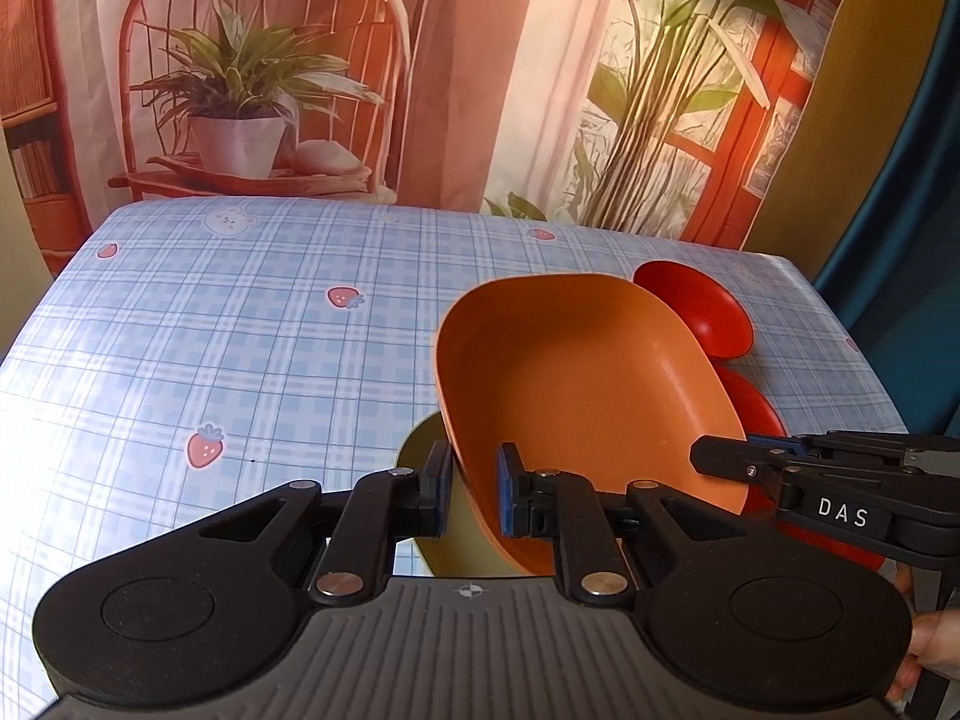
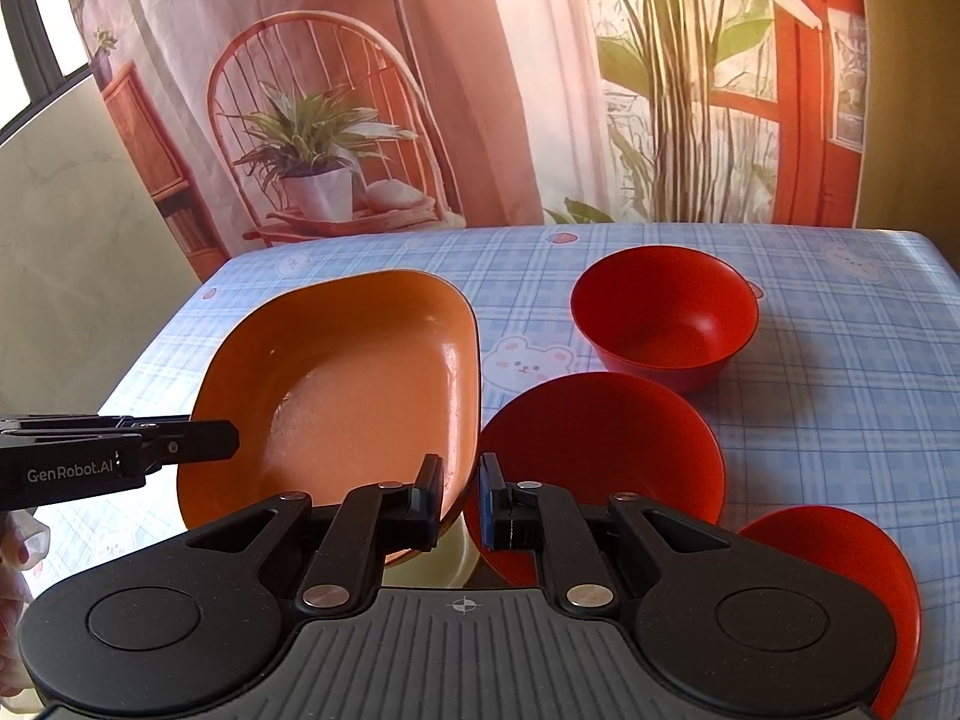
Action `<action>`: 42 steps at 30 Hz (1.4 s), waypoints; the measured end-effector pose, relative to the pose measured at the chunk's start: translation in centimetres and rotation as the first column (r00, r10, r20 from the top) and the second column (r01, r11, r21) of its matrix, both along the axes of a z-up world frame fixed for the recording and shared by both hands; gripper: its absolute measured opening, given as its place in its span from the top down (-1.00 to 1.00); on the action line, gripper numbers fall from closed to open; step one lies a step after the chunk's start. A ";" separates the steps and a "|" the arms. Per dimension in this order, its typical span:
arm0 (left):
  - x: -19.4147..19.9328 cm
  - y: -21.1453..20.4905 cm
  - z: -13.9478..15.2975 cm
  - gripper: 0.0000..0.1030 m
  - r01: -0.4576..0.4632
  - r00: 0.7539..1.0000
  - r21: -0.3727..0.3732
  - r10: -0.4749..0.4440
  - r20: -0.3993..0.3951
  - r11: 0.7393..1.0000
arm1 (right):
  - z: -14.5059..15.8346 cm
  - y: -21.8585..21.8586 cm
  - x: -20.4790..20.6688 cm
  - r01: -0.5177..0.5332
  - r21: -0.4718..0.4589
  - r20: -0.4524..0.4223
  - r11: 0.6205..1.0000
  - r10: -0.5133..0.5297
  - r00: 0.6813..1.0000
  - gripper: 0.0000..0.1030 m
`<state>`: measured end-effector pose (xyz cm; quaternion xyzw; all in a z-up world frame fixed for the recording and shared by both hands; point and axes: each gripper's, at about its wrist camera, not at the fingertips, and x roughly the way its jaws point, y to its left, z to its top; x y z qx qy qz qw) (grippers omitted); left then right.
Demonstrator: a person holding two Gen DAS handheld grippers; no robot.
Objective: Organize plates and bowls
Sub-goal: 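Carry the orange plate with the left gripper over the green plate, then lower the orange plate onto the green plate and open the left gripper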
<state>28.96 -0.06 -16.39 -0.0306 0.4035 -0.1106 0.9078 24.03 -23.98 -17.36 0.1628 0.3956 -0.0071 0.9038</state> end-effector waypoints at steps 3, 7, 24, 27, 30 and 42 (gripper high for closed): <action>-0.1 0.3 0.1 0.68 -0.002 1.000 -0.019 0.002 -0.004 1.000 | 0.0 0.0 -0.4 -0.004 0.003 -0.004 1.000 0.004 1.000 0.78; -0.4 0.1 0.3 0.68 0.002 1.000 -0.010 -0.002 0.007 1.000 | 0.2 0.1 -0.5 -0.004 -0.004 0.001 1.000 0.004 1.000 0.78; -0.9 1.4 -2.1 0.68 -0.032 0.998 -0.042 0.030 -0.048 0.999 | -1.1 1.9 0.1 -0.060 -0.063 -0.029 0.996 0.058 0.998 0.77; -1.5 1.8 -2.2 0.68 -0.046 0.998 -0.051 0.043 -0.051 0.998 | -1.0 2.2 0.1 -0.076 -0.076 -0.028 0.994 0.074 0.997 0.77; -1.7 2.1 -2.3 0.68 -0.062 0.997 -0.049 0.059 -0.051 0.997 | -1.0 2.6 0.1 -0.094 -0.079 -0.028 0.992 0.092 0.995 0.77; -1.4 1.2 -2.9 0.68 -0.045 0.997 -0.026 0.043 -0.059 0.999 | -2.4 2.8 0.4 -0.089 -0.079 -0.068 0.993 0.083 0.994 0.76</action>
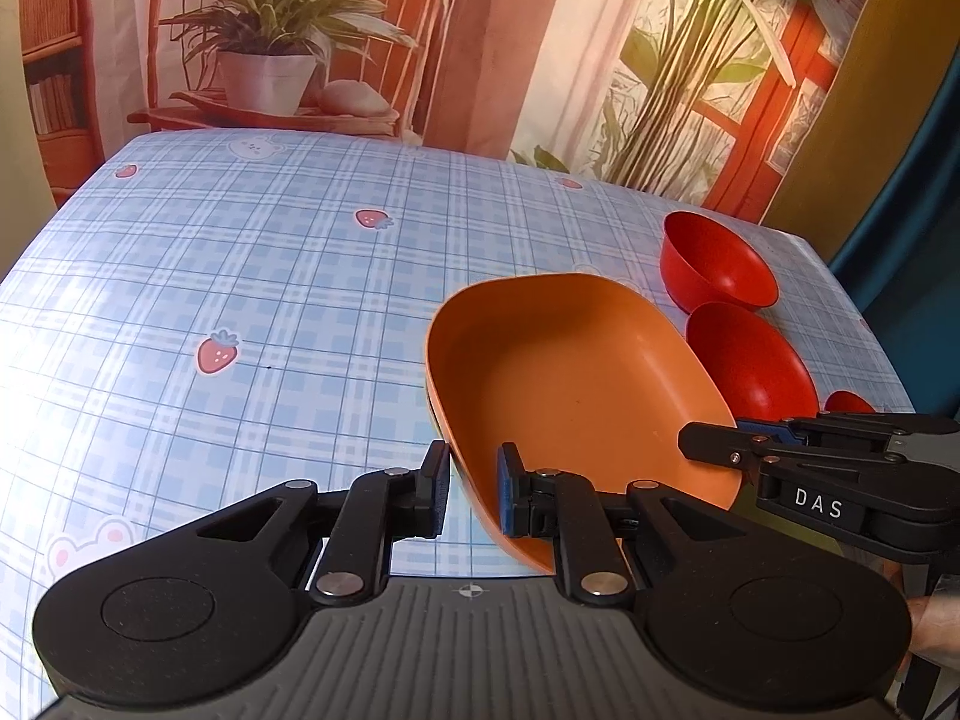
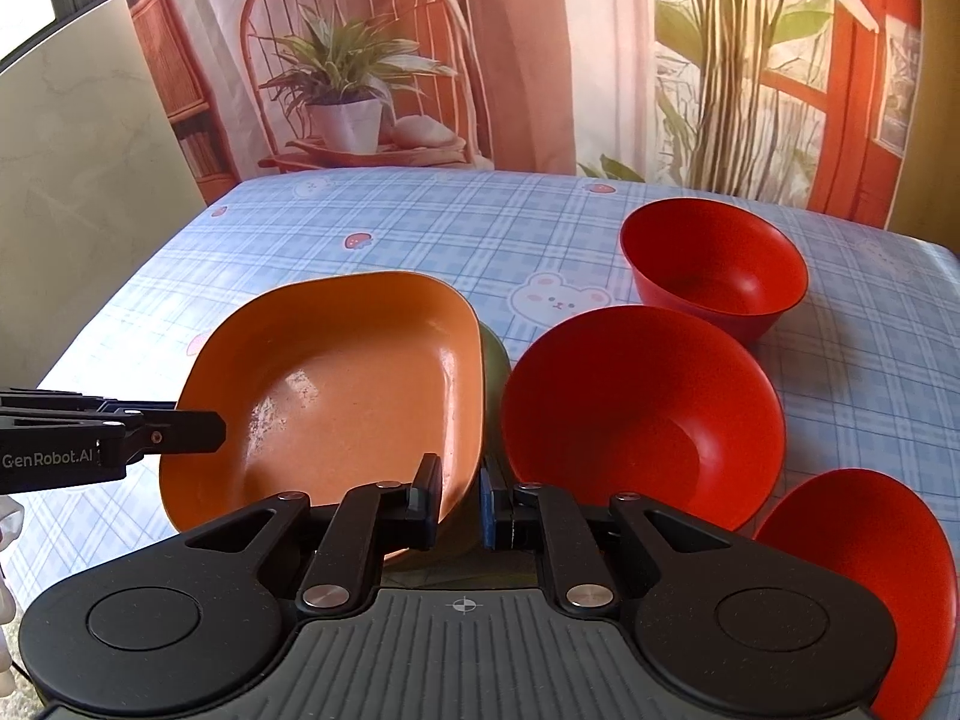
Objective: Organize plates and bowls
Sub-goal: 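Lower the orange plate onto the green plate and open the left gripper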
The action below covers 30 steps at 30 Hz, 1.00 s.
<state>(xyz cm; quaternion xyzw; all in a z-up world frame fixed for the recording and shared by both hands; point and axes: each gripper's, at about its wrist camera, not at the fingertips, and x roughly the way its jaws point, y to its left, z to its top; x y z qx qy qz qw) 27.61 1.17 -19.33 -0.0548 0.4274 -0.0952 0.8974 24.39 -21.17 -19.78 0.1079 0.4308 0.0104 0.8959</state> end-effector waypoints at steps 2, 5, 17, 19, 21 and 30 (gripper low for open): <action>0.2 -0.2 -0.3 0.68 0.003 1.000 0.007 -0.003 -0.004 1.000 | -0.1 -0.3 0.1 0.002 0.001 0.000 1.000 -0.002 1.000 0.76; 0.4 -0.2 -0.6 0.68 0.003 1.000 0.006 -0.002 -0.010 1.000 | -0.2 -0.3 0.4 0.005 -0.013 -0.003 1.000 -0.005 1.000 0.76; 0.2 -0.1 -0.3 0.41 0.011 1.000 0.011 -0.011 -0.001 1.000 | -0.1 0.0 0.5 -0.007 -0.045 0.002 0.999 0.007 1.000 0.67; 0.0 0.0 -0.1 0.20 0.001 1.000 0.007 -0.001 0.009 1.000 | 0.1 0.2 0.4 -0.009 -0.058 0.009 0.998 0.009 1.000 0.50; -0.2 0.2 0.2 0.19 -0.004 1.000 0.002 0.004 0.018 1.000 | 0.3 0.2 0.1 -0.004 -0.053 0.019 0.999 0.005 1.000 0.44; -2.6 -0.5 2.0 0.20 -0.006 0.998 -0.024 0.007 0.062 1.000 | 1.8 0.2 -2.2 -0.002 -0.049 0.084 0.999 0.006 0.996 0.44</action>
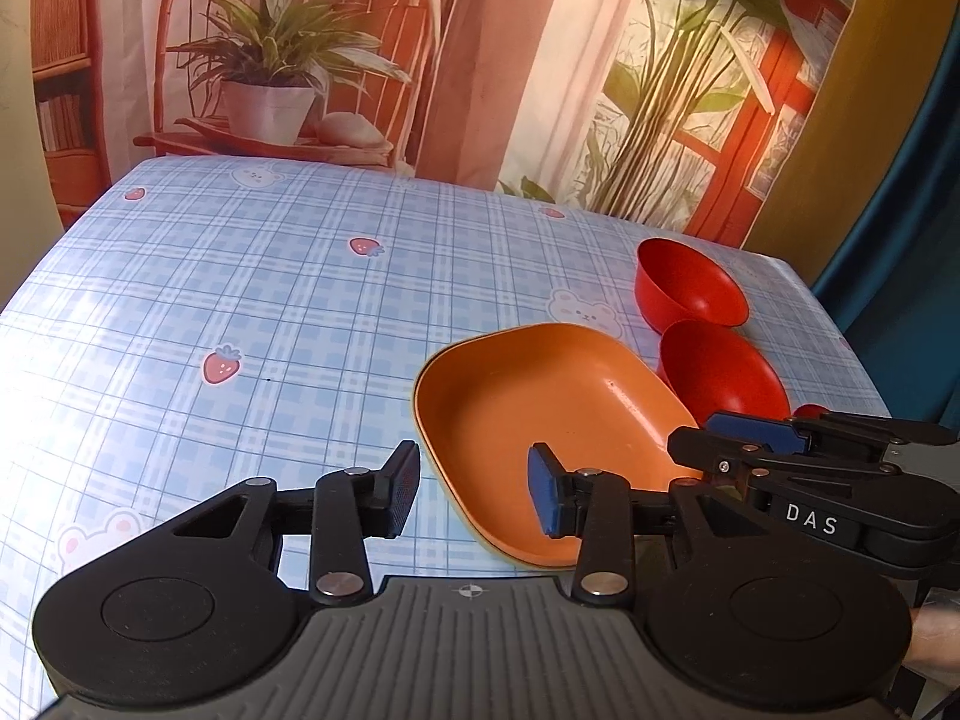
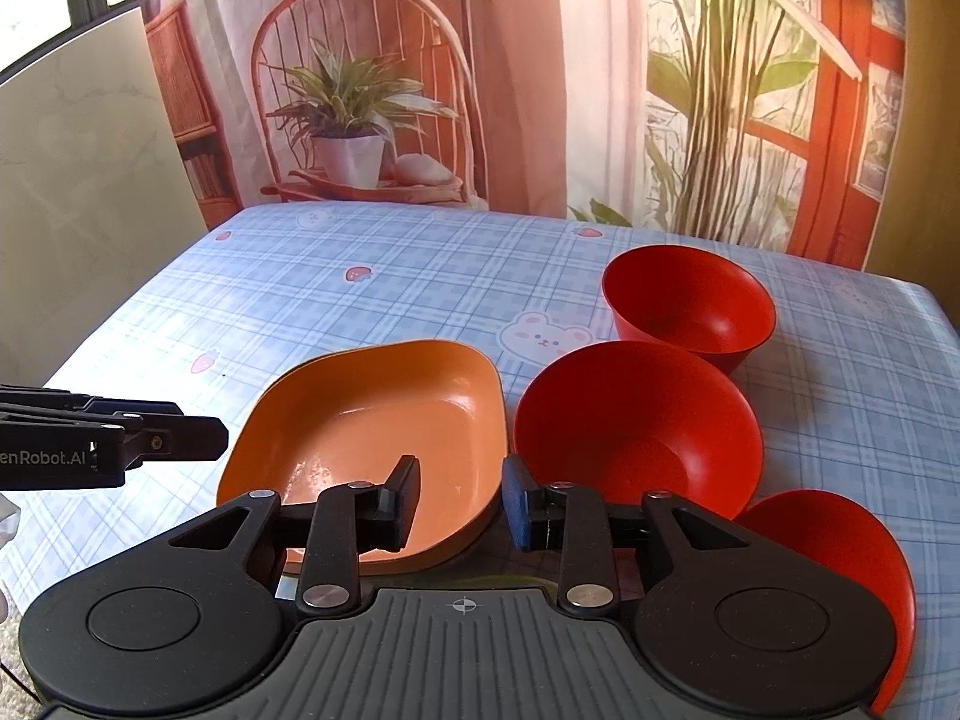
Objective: Organize plates and bowls
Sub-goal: 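Lower the orange plate onto the green plate and open the left gripper, then grasp the rim of the other green plate with the left gripper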
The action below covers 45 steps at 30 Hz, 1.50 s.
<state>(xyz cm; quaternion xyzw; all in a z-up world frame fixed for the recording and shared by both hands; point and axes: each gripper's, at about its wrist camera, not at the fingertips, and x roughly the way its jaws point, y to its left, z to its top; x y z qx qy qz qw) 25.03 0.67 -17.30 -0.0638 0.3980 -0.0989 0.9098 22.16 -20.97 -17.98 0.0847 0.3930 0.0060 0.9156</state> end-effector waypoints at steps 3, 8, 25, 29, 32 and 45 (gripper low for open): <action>-1.0 -0.7 0.1 0.20 0.015 1.000 -0.017 -0.015 -0.003 1.000 | 0.3 0.2 -1.2 -0.001 -0.003 0.021 1.000 0.001 1.000 0.45; -2.7 -1.9 -0.5 0.20 0.050 0.998 -0.062 -0.052 -0.030 0.997 | 0.3 0.3 -3.6 0.009 0.008 0.037 1.000 -0.009 0.999 0.45; -4.4 -4.9 -5.0 0.33 0.124 0.973 -0.101 -0.141 -0.180 0.987 | -0.9 -0.7 -8.4 0.063 0.015 0.032 0.998 -0.063 0.997 0.46; -4.6 -4.9 -6.0 0.54 0.118 0.967 -0.115 -0.141 -0.210 0.986 | -0.9 -0.9 -8.6 0.072 0.004 0.038 0.997 -0.072 0.997 0.46; -4.8 -4.7 -6.2 0.54 0.109 0.968 -0.127 -0.134 -0.210 0.986 | -1.0 -1.2 -8.8 0.088 -0.001 0.040 0.996 -0.088 0.995 0.46; -4.9 -4.6 -6.6 0.57 0.091 0.969 -0.137 -0.120 -0.217 0.986 | -1.1 -2.4 -9.4 0.131 -0.031 0.055 0.991 -0.129 0.990 0.51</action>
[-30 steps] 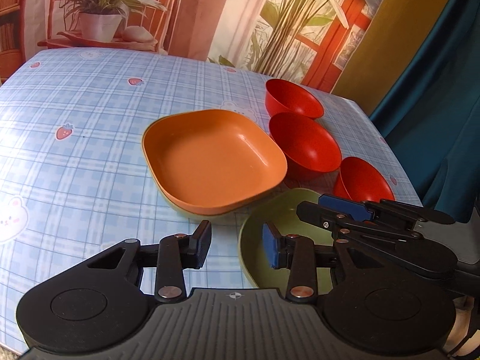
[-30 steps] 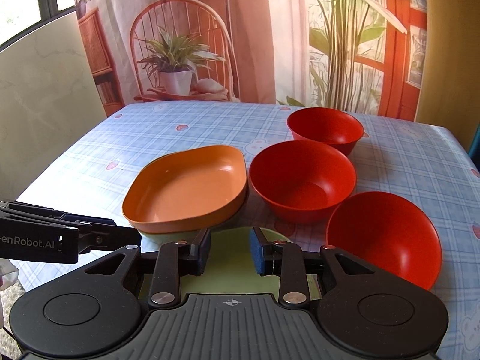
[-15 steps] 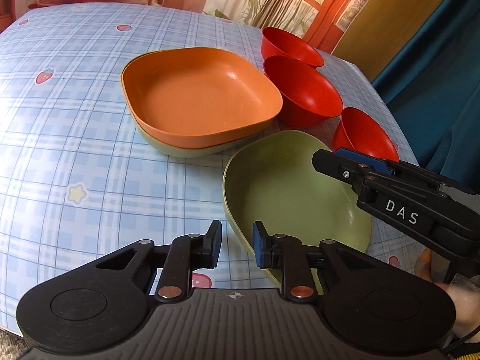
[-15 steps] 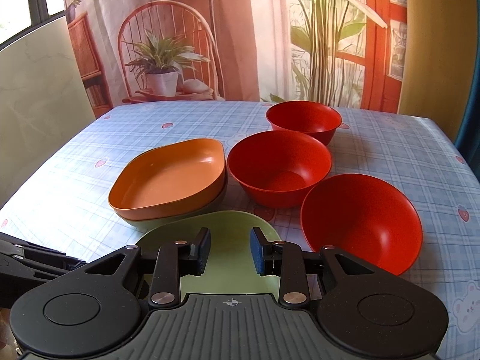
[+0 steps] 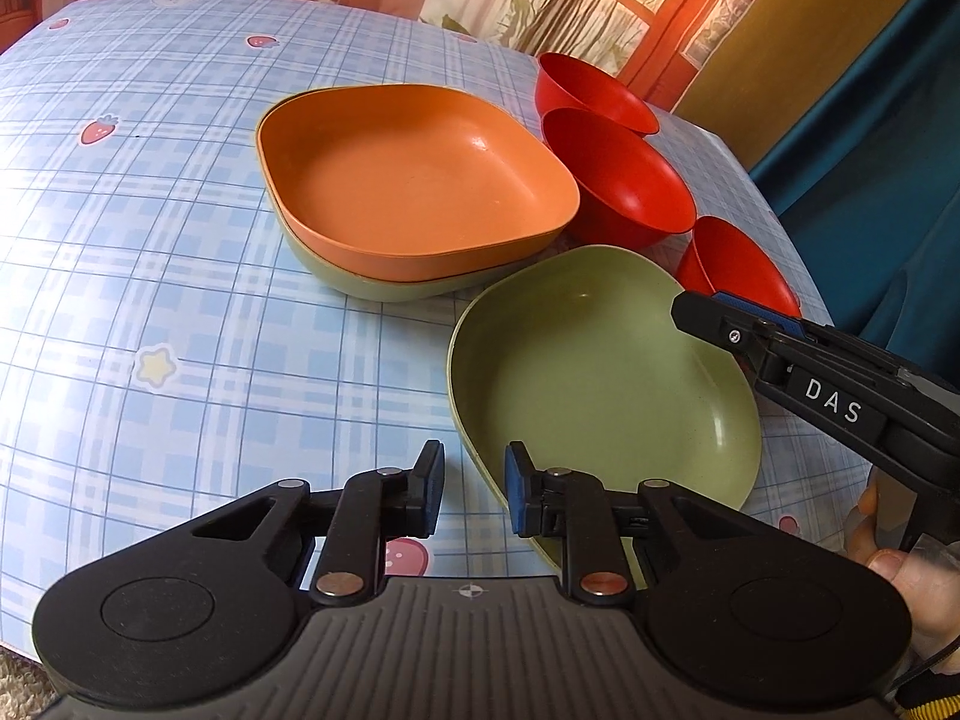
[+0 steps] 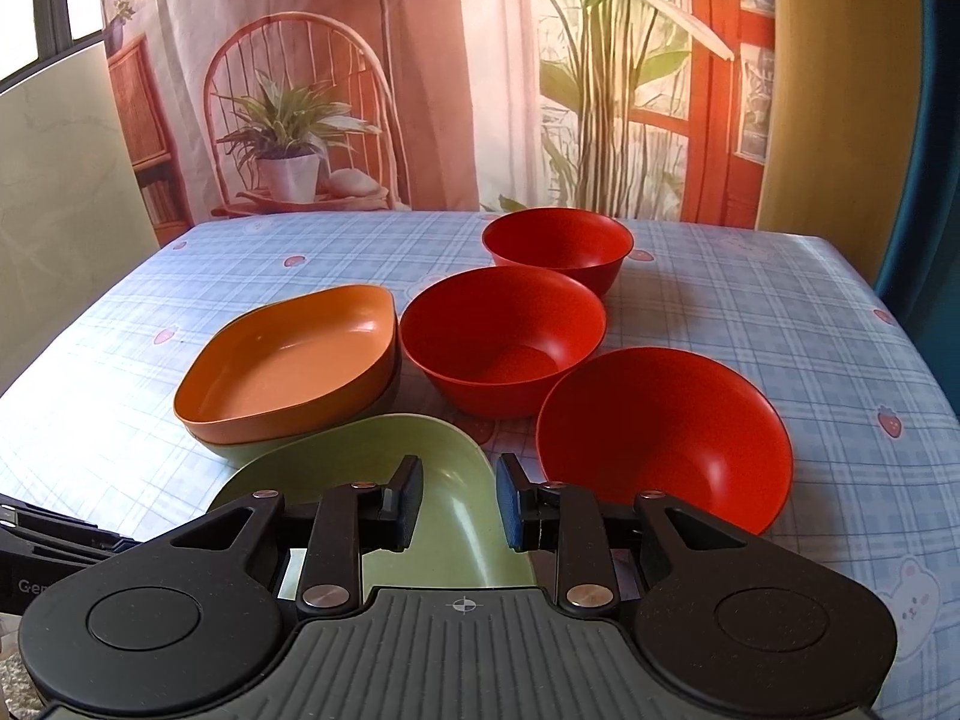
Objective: Organize plates and bowls
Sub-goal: 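Grasp the rim of the other green plate with the left gripper, then lift the green plate with the left gripper over the orange plate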
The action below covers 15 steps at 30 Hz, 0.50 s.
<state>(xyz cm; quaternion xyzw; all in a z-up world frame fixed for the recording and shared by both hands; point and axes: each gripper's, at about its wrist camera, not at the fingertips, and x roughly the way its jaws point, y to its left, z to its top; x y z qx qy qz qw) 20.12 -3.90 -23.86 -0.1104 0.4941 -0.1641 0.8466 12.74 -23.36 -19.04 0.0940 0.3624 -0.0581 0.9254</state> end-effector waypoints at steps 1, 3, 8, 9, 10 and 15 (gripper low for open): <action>0.0 0.0 0.0 0.59 -0.001 1.000 0.003 0.001 0.001 1.000 | 0.0 0.0 0.0 0.001 -0.004 0.000 1.000 -0.001 1.000 0.51; 0.0 0.0 0.0 0.65 -0.004 1.000 0.006 0.004 0.001 1.000 | -0.1 -0.2 0.0 0.004 -0.006 -0.005 1.000 -0.004 1.000 0.51; 0.0 0.1 0.0 0.69 -0.011 1.000 0.002 0.011 0.001 1.000 | -0.4 -0.3 -0.1 -0.005 0.009 -0.018 1.000 0.005 1.000 0.62; -0.1 0.1 -0.1 0.73 -0.010 1.000 0.001 0.010 -0.001 1.000 | -0.4 -0.2 -0.1 -0.008 0.005 -0.019 1.000 0.008 1.000 0.68; -0.1 0.1 -0.1 0.74 -0.013 1.000 0.000 0.013 -0.001 1.000 | -0.4 -0.1 -0.1 -0.013 0.002 -0.020 1.000 0.013 1.000 0.74; -0.3 0.6 0.3 0.76 -0.026 1.000 -0.023 0.026 0.008 0.999 | -0.2 -0.2 -0.3 -0.014 0.013 -0.005 1.000 0.015 1.000 0.77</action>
